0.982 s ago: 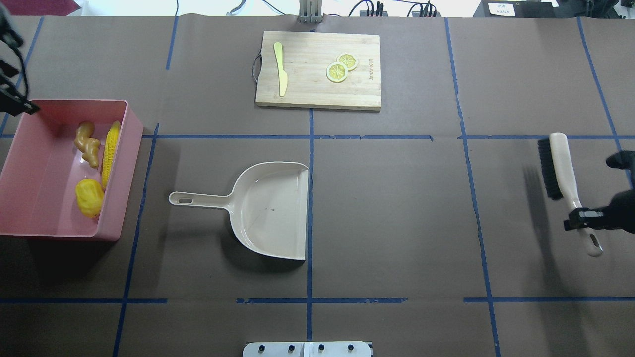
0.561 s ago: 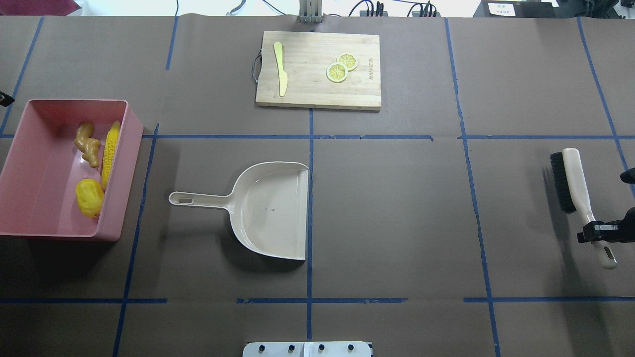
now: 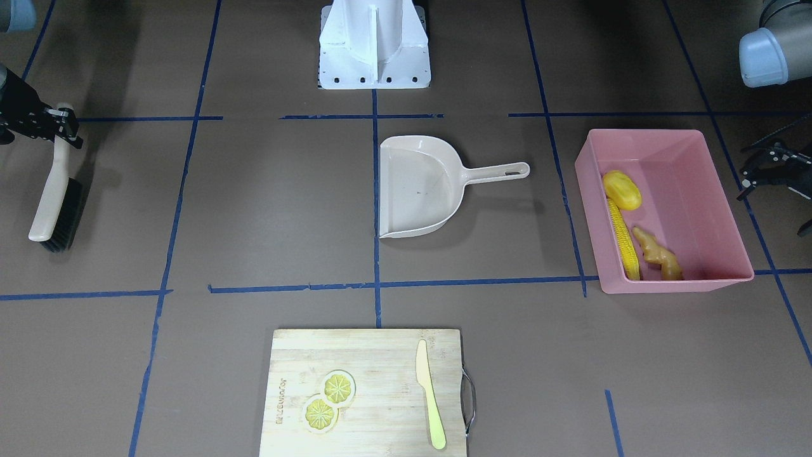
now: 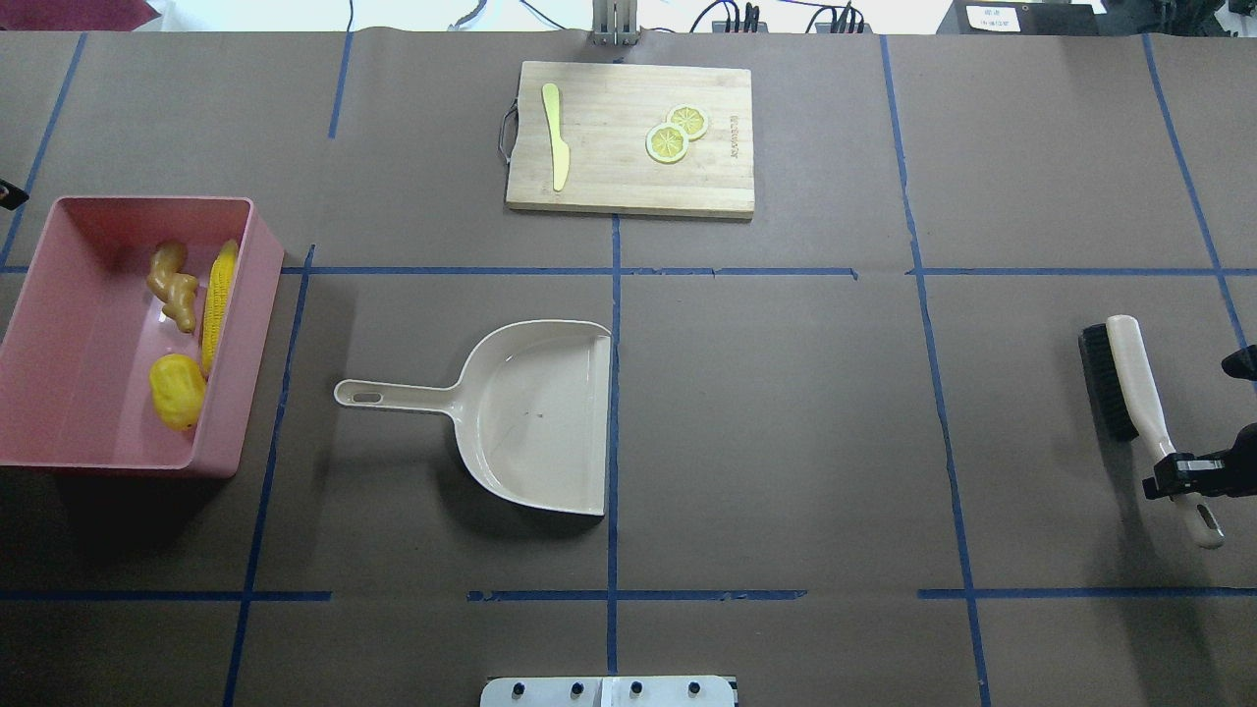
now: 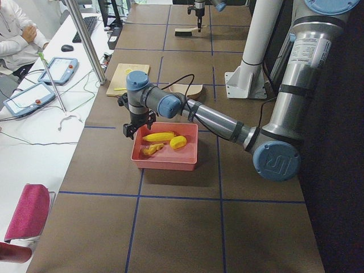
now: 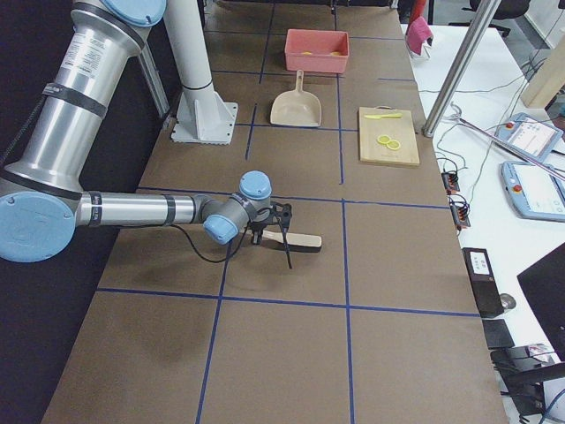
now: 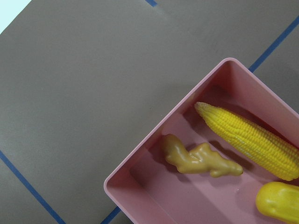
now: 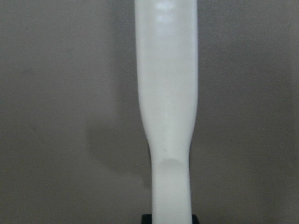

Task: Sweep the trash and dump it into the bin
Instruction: 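Release the dustpan with the left gripper while the right gripper lowers the brush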

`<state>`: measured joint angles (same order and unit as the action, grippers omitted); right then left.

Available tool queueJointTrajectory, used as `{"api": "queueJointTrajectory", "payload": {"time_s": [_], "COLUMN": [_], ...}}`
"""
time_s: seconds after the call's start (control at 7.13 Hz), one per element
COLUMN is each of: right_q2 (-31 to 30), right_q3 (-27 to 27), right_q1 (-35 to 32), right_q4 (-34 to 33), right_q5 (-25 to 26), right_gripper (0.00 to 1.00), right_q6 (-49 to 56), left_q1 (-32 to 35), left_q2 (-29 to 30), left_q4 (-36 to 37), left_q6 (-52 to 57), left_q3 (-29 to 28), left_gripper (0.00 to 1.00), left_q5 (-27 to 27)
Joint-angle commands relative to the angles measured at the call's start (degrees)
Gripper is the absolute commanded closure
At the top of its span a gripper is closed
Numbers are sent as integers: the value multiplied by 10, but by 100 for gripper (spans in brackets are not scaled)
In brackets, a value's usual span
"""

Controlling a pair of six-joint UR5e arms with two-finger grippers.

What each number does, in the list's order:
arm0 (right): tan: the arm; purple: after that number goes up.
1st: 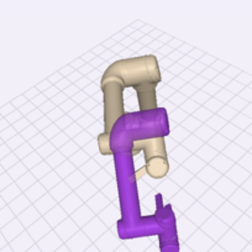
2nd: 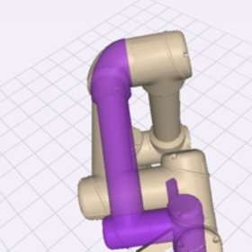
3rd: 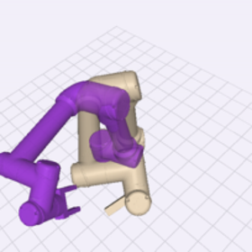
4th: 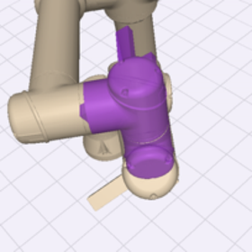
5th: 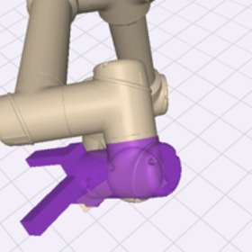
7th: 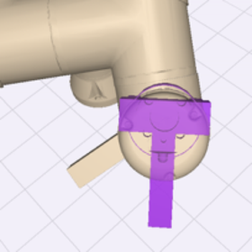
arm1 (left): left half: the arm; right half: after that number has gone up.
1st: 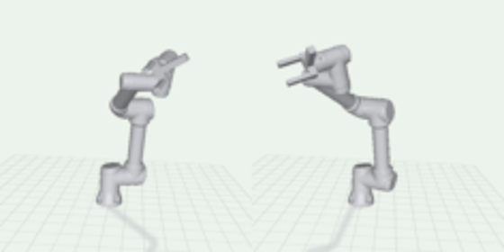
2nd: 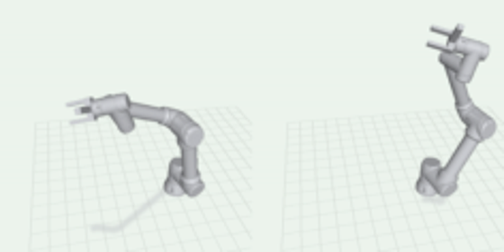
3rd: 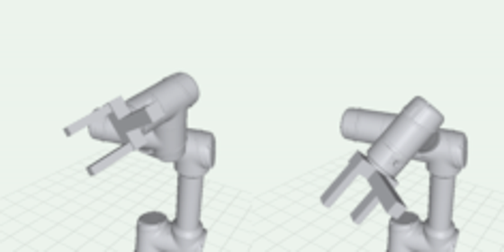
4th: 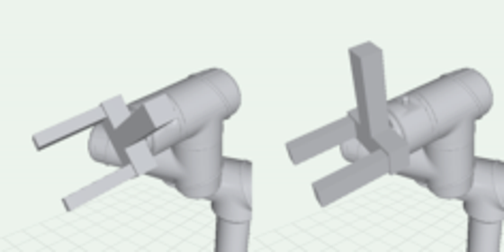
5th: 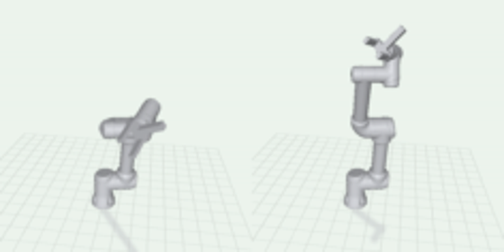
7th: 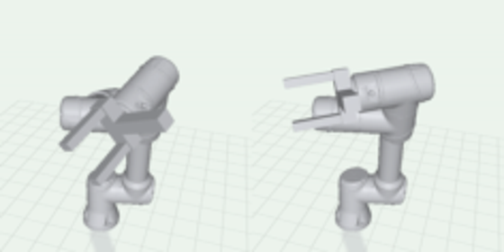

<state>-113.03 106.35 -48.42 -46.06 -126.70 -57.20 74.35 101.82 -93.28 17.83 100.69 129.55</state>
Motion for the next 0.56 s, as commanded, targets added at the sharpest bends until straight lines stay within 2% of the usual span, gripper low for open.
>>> {"api": "queueJointTrajectory", "payload": {"time_s": [0.0,0.14,0.28,0.42], "right_q2": [0,3,4,4], "right_q3": [-3,-1,19,45], "right_q1": [2,1,-8,-62], "right_q4": [0,0,1,-5], "right_q5": [0,1,-4,-21], "right_gripper": [28,0,0,0], "right_q6": [0,-1,0,1], "left_q1": [-1,-2,-2,-1], "left_q2": [0,1,4,4], "left_q4": [0,-1,-1,-1], "left_q6": [0,0,1,1], "left_q3": [-3,-10,-18,-18], "left_gripper": [1,1,1,1], "left_q5": [0,-1,-1,-1]}}
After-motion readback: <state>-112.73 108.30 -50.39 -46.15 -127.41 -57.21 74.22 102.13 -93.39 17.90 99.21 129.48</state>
